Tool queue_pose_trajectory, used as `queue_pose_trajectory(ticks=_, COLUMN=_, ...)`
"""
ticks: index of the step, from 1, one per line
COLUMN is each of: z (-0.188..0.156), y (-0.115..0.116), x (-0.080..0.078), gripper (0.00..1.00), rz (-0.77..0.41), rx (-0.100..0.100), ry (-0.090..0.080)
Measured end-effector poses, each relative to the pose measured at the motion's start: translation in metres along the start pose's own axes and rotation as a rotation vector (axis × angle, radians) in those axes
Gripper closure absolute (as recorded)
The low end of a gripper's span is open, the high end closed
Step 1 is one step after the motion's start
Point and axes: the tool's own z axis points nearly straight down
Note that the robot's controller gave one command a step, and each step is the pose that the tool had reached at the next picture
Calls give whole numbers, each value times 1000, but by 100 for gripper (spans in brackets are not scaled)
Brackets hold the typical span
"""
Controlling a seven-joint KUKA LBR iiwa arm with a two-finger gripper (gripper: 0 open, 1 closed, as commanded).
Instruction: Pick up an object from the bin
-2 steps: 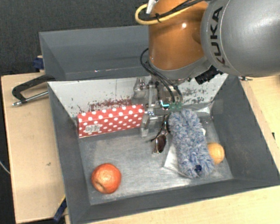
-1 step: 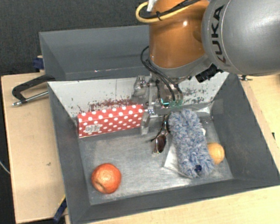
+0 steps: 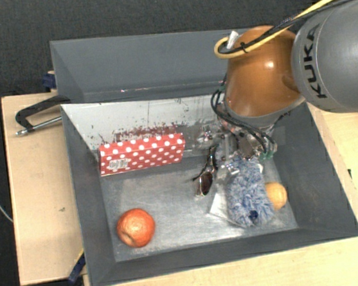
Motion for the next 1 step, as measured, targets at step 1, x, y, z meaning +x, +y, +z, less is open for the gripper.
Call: queue_pose_trajectory(ticks=1, z=5, y=-18, x=12, gripper=0, rz=-101, rx=1, ry=-1)
